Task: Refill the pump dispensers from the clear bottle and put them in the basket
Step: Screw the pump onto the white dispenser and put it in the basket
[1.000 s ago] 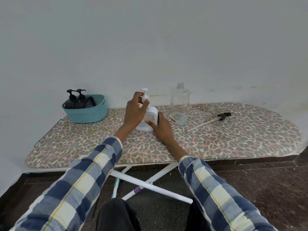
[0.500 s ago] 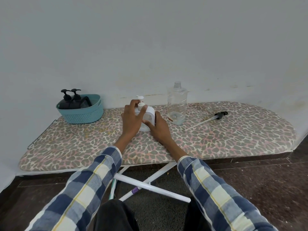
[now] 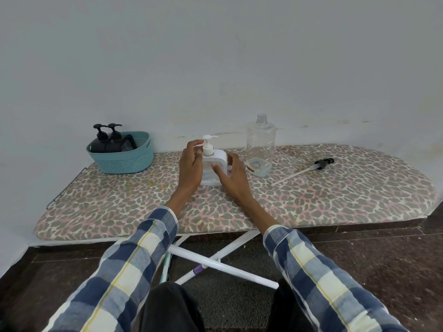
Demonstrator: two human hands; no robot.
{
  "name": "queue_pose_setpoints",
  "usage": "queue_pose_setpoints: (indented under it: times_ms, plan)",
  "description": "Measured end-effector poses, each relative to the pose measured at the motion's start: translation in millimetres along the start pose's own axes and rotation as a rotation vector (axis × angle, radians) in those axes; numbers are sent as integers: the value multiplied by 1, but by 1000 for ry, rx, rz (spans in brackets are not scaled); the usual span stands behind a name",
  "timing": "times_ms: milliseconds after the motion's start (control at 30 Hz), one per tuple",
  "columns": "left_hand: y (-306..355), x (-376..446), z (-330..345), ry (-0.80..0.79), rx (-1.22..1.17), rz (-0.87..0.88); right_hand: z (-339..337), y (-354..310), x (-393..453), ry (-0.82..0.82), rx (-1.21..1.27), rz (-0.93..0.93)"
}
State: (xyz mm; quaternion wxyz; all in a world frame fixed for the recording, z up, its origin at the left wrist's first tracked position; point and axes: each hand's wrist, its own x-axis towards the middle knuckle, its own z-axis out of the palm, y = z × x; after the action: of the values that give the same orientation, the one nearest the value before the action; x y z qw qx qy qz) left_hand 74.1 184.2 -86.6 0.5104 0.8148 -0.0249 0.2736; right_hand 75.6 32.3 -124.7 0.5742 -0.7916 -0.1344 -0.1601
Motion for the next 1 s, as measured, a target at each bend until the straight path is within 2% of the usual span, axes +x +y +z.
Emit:
queue_pose_setpoints:
  times_ms: [100, 233, 367, 500, 633, 800, 900, 1000]
  plan:
    - [-3, 2, -2, -17, 13, 3, 0, -9, 2, 126, -27, -131]
    - [-2, 1, 0, 3, 28, -3, -3, -36, 22, 110, -18, -222]
    - [-8, -5, 5, 0, 70, -24, -2, -49, 48, -126, 129, -22]
    - [-18, -5, 6, 20, -29, -84, -1, -44, 55, -230, 73, -71]
    - [-18, -7, 10, 26, 12, -58, -4, -40, 56, -243, 61, -47]
    - [-19, -12, 10, 51, 27, 27, -1, -35, 51, -120, 129, -71]
    - [-19, -10, 8, 51, 37, 31, 0, -34, 51, -153, 120, -107]
    - [-20, -10, 11, 58, 34, 17, -10, -31, 54, -225, 114, -66]
